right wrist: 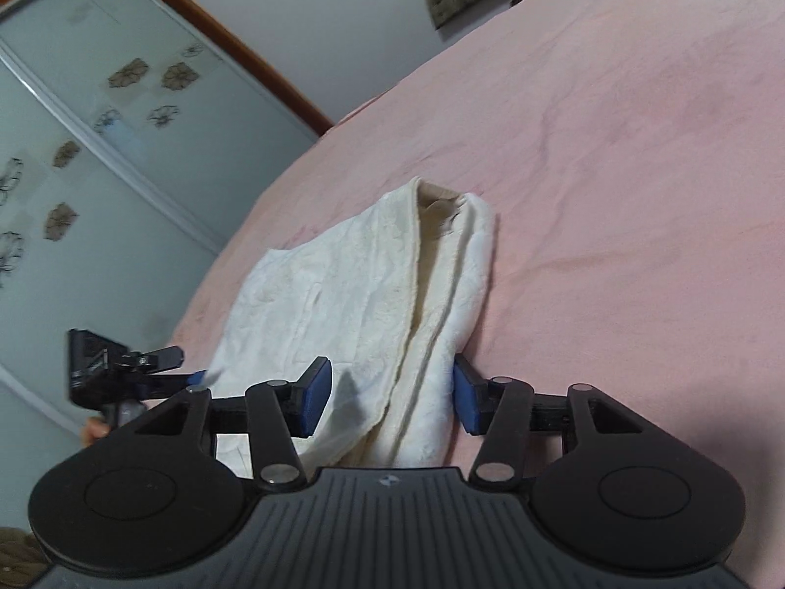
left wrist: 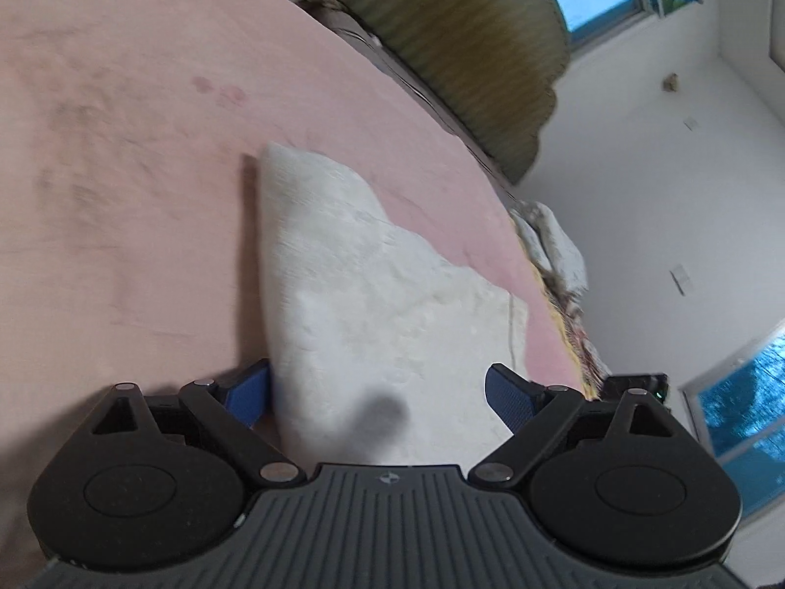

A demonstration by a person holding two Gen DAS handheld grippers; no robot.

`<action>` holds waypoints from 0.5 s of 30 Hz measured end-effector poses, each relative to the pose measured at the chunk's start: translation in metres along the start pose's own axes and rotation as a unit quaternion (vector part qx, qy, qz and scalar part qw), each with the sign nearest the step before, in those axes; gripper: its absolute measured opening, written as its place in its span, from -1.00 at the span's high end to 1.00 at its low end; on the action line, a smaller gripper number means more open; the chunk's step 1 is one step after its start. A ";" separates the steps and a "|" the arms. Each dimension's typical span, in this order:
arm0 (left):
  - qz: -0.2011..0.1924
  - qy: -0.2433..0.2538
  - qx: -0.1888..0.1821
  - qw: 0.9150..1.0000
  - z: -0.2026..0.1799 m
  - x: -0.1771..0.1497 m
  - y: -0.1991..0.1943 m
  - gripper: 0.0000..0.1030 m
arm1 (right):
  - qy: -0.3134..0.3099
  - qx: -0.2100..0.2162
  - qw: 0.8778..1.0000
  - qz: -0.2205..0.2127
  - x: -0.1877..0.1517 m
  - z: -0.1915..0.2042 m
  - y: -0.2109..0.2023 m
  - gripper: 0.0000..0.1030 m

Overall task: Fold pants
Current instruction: 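Grasp the folded pants edge with the right gripper while the left gripper grasps the other end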

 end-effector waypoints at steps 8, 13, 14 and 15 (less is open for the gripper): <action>-0.007 0.020 -0.002 1.000 -0.016 0.005 0.029 -0.87 | -0.015 0.037 0.999 0.017 0.014 0.011 0.032 -0.10; -0.030 0.070 0.091 0.993 -0.022 -0.001 0.031 -0.03 | -0.035 -0.019 0.999 0.001 0.011 0.019 0.036 0.28; -0.035 0.075 0.101 0.991 -0.022 -0.002 0.030 0.04 | -0.035 -0.024 0.999 -0.003 0.009 0.021 0.035 0.30; -0.042 0.078 0.105 0.990 -0.024 -0.003 0.029 0.17 | -0.036 -0.032 0.999 -0.007 0.007 0.022 0.034 0.31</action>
Point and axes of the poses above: each gripper's, at about its wrist camera, not at the fingertips, and y roughly the way its jaws point, z to its left, x to its top, the point moved 7 cm from there along y, roughly the way its jaws point, and after that the axes turned 5 degrees about z, right-handed, at the moved point
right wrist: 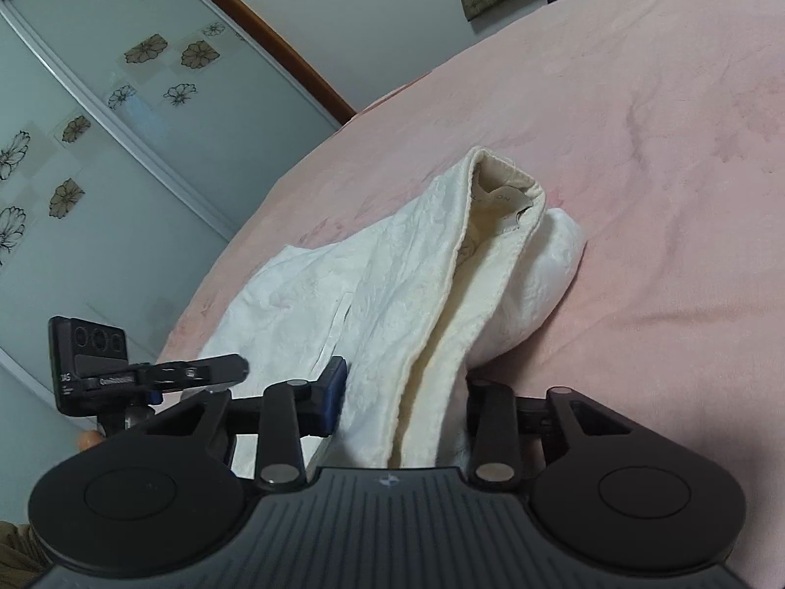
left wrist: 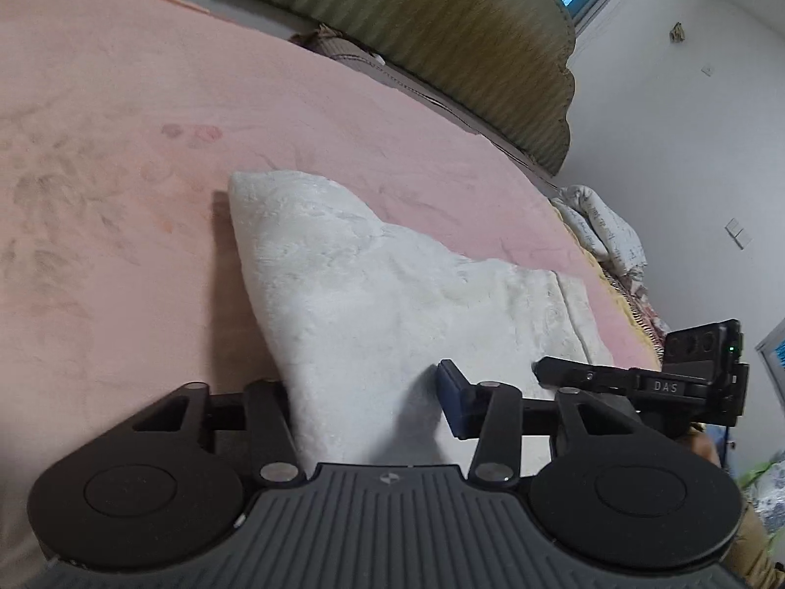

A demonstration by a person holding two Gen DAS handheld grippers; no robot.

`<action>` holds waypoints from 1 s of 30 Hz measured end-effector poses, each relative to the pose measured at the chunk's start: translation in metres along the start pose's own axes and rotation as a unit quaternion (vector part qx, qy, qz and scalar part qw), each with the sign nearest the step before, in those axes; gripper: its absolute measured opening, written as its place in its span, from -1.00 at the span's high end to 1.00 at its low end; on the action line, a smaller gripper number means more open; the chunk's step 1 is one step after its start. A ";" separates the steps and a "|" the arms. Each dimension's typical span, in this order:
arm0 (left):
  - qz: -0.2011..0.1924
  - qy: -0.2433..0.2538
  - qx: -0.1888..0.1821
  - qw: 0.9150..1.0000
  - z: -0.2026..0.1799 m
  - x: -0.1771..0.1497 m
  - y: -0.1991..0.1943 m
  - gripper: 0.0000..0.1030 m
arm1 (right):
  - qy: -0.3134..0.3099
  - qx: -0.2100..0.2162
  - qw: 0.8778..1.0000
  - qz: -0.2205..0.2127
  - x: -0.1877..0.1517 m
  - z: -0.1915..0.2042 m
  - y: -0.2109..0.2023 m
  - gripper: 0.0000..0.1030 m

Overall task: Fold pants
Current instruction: 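Grasp the folded pants edge with the right gripper while the left gripper grasps the other end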

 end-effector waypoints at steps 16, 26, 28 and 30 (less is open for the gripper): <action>-0.097 0.089 0.068 0.989 -0.037 0.003 -0.054 0.58 | -0.069 -0.042 0.995 -0.052 0.008 0.059 -0.024 0.41; -0.139 0.083 0.109 0.981 -0.020 0.027 -0.091 0.59 | -0.105 -0.015 0.993 -0.054 0.037 0.104 0.012 0.51; -0.143 0.086 0.119 0.979 -0.015 0.034 -0.094 0.59 | -0.113 -0.012 0.992 -0.054 0.046 0.109 0.019 0.52; -0.143 0.087 0.130 0.977 -0.008 0.043 -0.095 0.58 | -0.123 -0.012 0.991 -0.052 0.056 0.114 0.027 0.52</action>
Point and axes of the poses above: each gripper's, at about its wrist camera, not at the fingertips, and y roughly the way its jaws point, z to its left, x to its top, the point moved 7 cm from there along y, roughly the way its jaws point, and after that the axes turned 5 degrees about z, right-handed, at the moved point
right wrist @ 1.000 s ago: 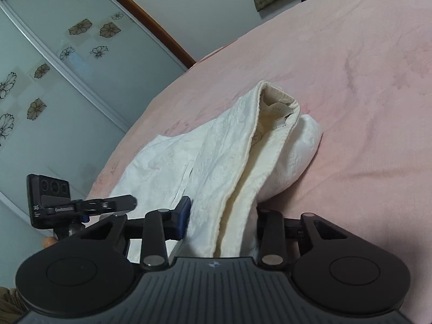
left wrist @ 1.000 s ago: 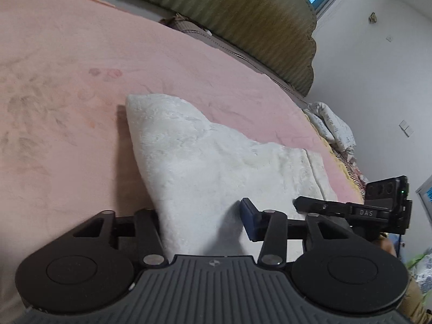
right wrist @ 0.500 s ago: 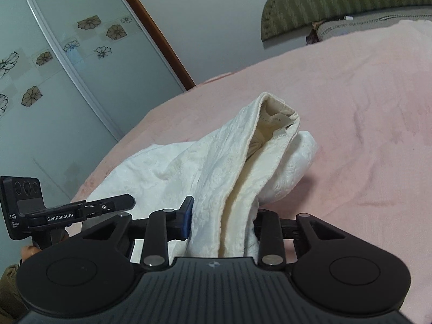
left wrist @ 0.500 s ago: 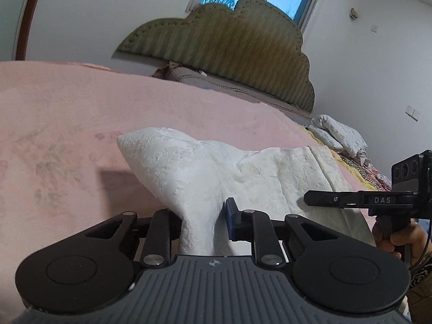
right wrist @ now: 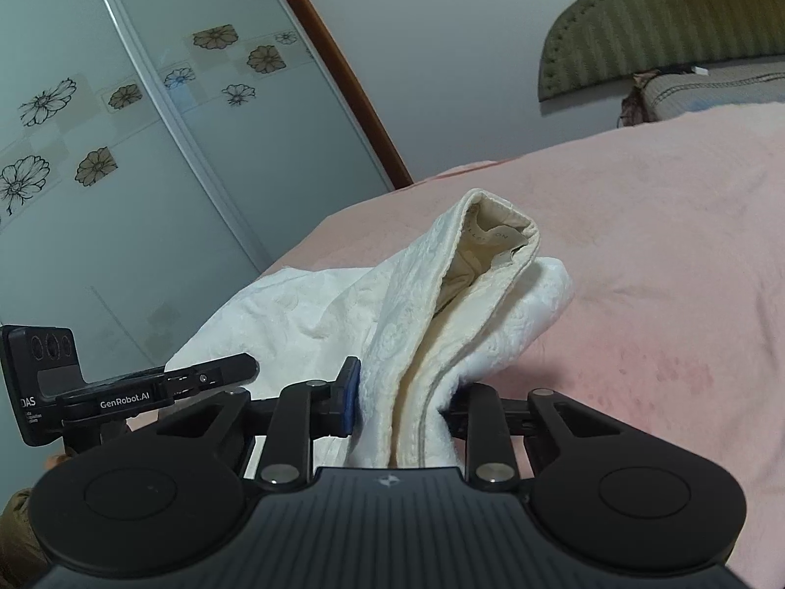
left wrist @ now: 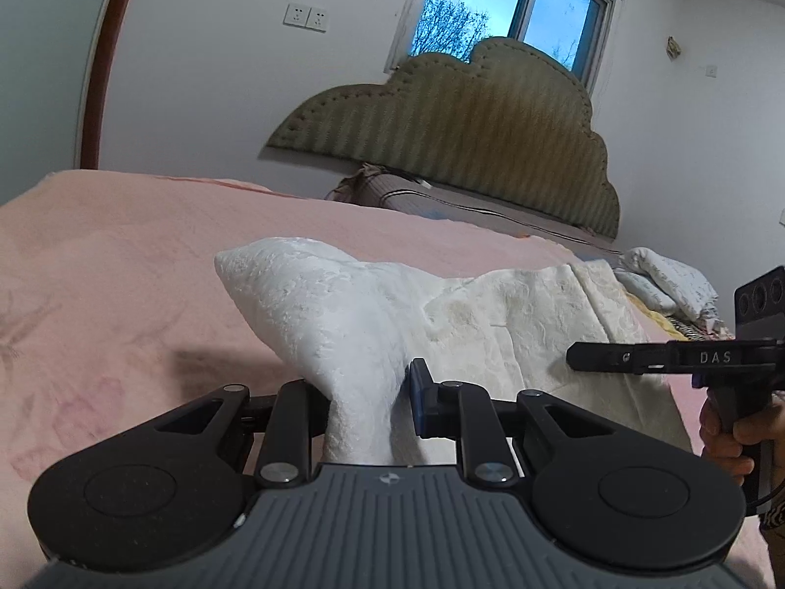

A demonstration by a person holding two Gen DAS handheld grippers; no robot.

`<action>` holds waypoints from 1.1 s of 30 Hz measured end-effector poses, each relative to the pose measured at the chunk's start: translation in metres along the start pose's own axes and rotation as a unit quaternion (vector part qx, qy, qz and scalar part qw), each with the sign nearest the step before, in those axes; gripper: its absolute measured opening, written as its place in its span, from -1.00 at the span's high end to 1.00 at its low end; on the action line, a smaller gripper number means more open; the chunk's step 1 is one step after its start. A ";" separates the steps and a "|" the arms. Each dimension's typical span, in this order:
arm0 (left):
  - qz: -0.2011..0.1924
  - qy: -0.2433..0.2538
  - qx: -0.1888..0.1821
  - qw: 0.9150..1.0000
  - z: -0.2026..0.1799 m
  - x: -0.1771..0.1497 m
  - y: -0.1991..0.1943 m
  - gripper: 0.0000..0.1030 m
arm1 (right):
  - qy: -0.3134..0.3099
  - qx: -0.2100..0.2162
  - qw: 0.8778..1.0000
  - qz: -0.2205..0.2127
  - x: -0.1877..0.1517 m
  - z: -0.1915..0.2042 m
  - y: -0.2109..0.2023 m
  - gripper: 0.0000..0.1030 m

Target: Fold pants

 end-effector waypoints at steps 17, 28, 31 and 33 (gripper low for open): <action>0.038 -0.001 0.066 0.997 0.059 0.035 0.062 0.58 | 0.019 -0.021 0.999 0.030 0.032 -0.026 0.095 0.52; 0.056 -0.014 0.211 0.976 0.113 0.018 0.052 -0.65 | 0.001 -0.179 0.984 0.017 0.009 -0.030 0.077 0.11; 0.039 -0.037 0.242 0.969 0.126 0.016 0.031 -0.71 | -0.081 -0.274 0.958 -0.029 0.010 -0.007 0.064 0.00; 0.059 -0.028 0.250 0.966 0.126 0.011 0.029 -0.78 | -0.099 -0.307 0.945 -0.056 0.011 0.003 0.054 -0.03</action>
Point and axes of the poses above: each gripper's, at about its wrist camera, not at the fingertips, and y roughly the way its jaws point, z to its left, x to its top, the point moved 7 cm from there along y, roughly the way its jaws point, and after that the axes turned 5 degrees about z, right-handed, at the moved point
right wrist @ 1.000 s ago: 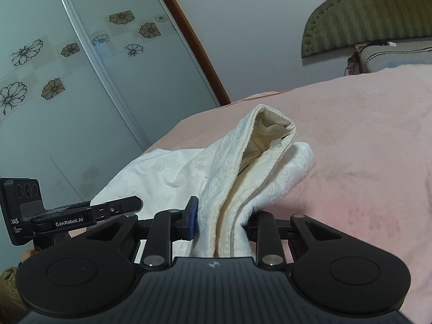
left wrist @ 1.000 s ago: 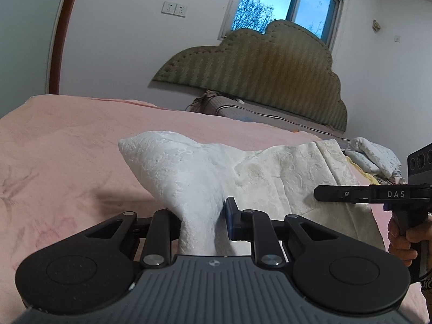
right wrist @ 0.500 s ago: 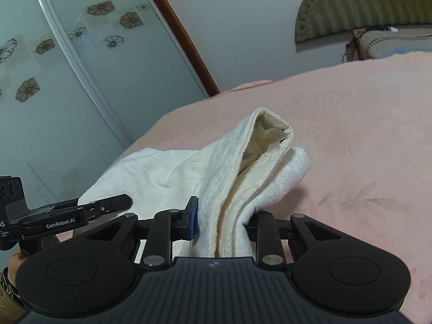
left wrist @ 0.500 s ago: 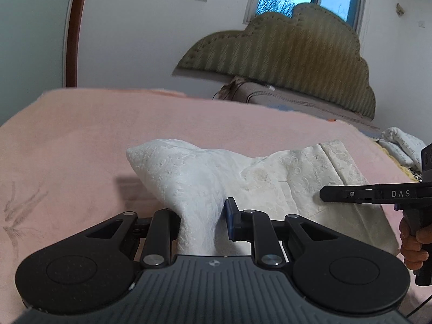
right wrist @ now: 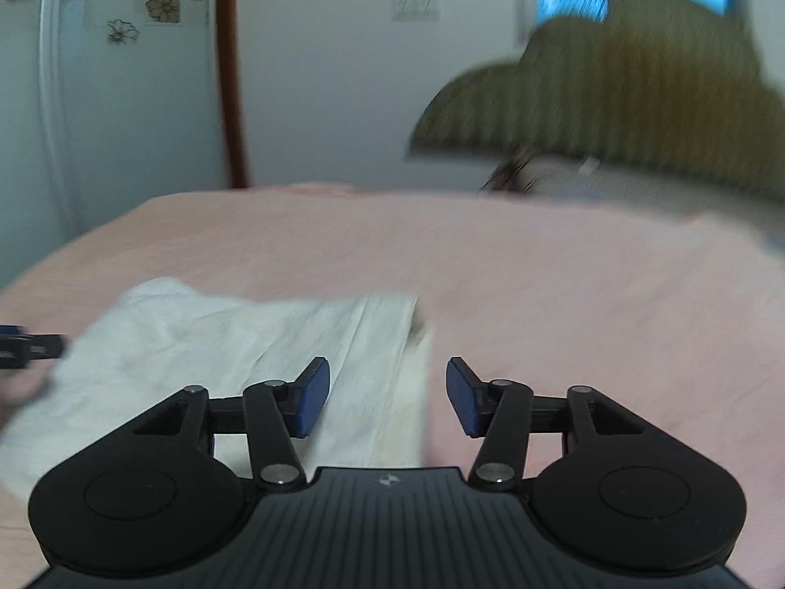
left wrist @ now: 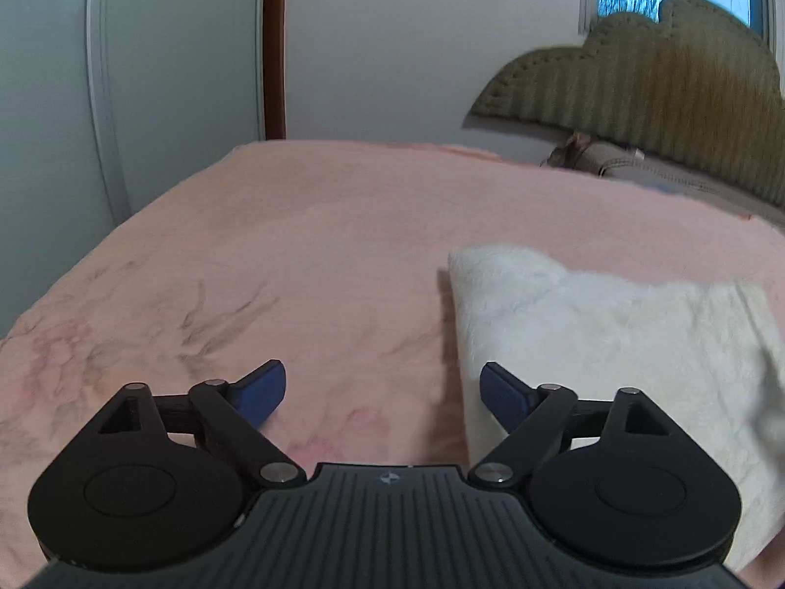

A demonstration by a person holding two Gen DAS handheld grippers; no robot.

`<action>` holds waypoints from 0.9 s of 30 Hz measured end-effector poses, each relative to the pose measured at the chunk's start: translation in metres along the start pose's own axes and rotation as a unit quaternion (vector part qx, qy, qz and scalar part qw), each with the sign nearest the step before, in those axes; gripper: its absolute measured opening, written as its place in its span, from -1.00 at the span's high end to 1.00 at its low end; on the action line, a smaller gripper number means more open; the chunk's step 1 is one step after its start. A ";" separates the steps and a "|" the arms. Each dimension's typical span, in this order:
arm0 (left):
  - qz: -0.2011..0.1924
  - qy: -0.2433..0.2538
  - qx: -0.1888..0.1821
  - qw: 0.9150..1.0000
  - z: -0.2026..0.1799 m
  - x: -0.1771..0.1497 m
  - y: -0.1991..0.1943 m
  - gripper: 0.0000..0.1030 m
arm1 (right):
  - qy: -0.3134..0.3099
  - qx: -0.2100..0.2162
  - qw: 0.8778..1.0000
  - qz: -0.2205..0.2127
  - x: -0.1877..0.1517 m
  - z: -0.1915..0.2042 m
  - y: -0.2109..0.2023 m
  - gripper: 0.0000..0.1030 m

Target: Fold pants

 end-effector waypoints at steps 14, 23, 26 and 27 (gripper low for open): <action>-0.003 0.074 -0.021 0.997 -0.041 -0.030 -0.037 -0.94 | -0.074 0.114 0.988 0.075 -0.054 0.053 -0.022 -0.18; -0.013 0.034 0.006 0.999 -0.042 -0.043 -0.068 -0.95 | -0.031 0.093 0.993 0.060 -0.060 0.044 -0.064 -0.53; -0.001 0.020 0.002 1.000 -0.049 -0.054 -0.082 -0.95 | 0.002 0.124 0.990 0.062 -0.069 0.050 -0.082 -0.80; 0.004 0.020 0.001 1.000 -0.053 -0.057 -0.085 -0.96 | 0.010 0.132 0.989 0.069 -0.072 0.053 -0.085 -0.83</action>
Point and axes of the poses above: each gripper's, at about its wrist camera, not at the fingertips, and y roughly the way its jaws point, z to its left, x to its top, the point moved 7 cm from there along y, roughly the way its jaws point, and after that the axes turned 5 degrees about z, right-handed, at the moved point
